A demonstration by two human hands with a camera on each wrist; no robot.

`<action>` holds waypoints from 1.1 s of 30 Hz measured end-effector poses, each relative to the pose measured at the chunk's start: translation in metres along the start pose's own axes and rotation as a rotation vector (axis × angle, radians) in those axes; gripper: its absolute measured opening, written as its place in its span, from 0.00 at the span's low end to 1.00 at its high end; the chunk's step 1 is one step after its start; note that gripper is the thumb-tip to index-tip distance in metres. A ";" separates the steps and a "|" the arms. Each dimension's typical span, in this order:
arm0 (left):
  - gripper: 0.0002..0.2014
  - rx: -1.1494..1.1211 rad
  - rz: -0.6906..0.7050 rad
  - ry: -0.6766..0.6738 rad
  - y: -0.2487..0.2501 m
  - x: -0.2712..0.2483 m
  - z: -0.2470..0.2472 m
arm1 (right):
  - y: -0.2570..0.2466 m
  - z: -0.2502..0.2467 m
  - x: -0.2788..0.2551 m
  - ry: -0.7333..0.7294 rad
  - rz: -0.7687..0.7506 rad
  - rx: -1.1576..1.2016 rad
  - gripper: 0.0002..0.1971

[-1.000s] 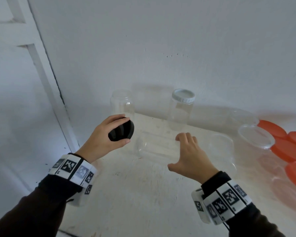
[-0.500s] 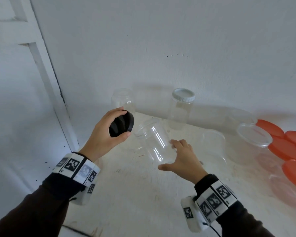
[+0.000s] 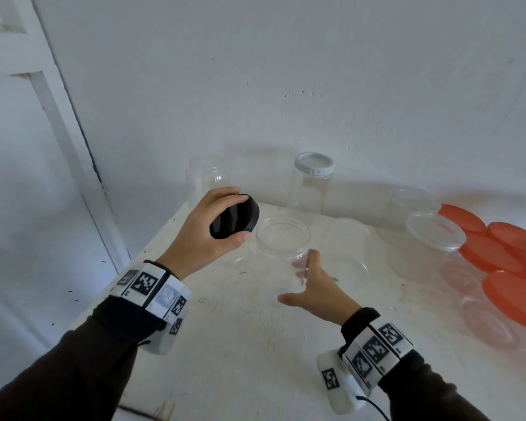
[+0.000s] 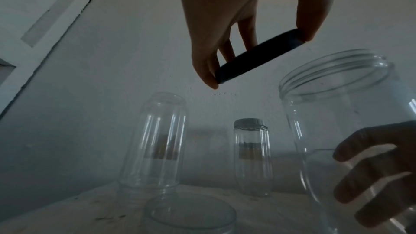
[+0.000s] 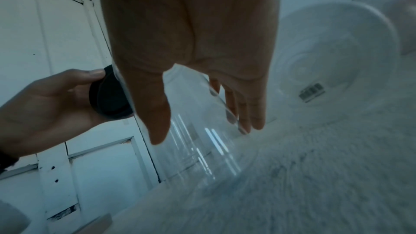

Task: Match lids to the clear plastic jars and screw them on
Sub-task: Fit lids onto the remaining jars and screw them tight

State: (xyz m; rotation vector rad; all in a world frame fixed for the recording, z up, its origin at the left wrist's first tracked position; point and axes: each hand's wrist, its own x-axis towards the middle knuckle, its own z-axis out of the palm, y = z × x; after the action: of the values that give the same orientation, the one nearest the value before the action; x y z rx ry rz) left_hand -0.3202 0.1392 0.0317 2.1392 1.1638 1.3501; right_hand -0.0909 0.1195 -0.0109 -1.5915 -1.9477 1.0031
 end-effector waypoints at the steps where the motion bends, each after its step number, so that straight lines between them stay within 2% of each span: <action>1: 0.28 0.001 0.016 -0.014 0.002 0.002 0.002 | 0.000 0.000 -0.001 0.006 -0.001 0.000 0.36; 7: 0.26 0.001 0.074 -0.130 0.009 0.018 0.015 | 0.001 0.004 -0.002 0.127 -0.013 0.080 0.33; 18: 0.28 0.091 0.138 -0.379 0.025 0.028 0.033 | 0.003 0.006 -0.003 0.139 -0.081 0.105 0.31; 28: 0.29 0.117 0.126 -0.379 0.022 0.022 0.039 | 0.001 0.006 -0.002 0.120 -0.081 0.091 0.34; 31: 0.31 0.064 0.103 -0.365 0.023 0.018 0.035 | -0.004 -0.006 -0.006 0.003 -0.067 0.066 0.35; 33: 0.34 0.009 0.057 -0.313 0.019 0.011 0.029 | -0.011 -0.027 -0.012 -0.059 -0.079 0.048 0.40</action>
State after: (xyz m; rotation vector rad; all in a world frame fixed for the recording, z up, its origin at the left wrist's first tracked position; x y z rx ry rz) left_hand -0.2846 0.1403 0.0363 2.3014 0.9917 0.9846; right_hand -0.0755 0.1138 0.0168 -1.4622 -1.9942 1.0680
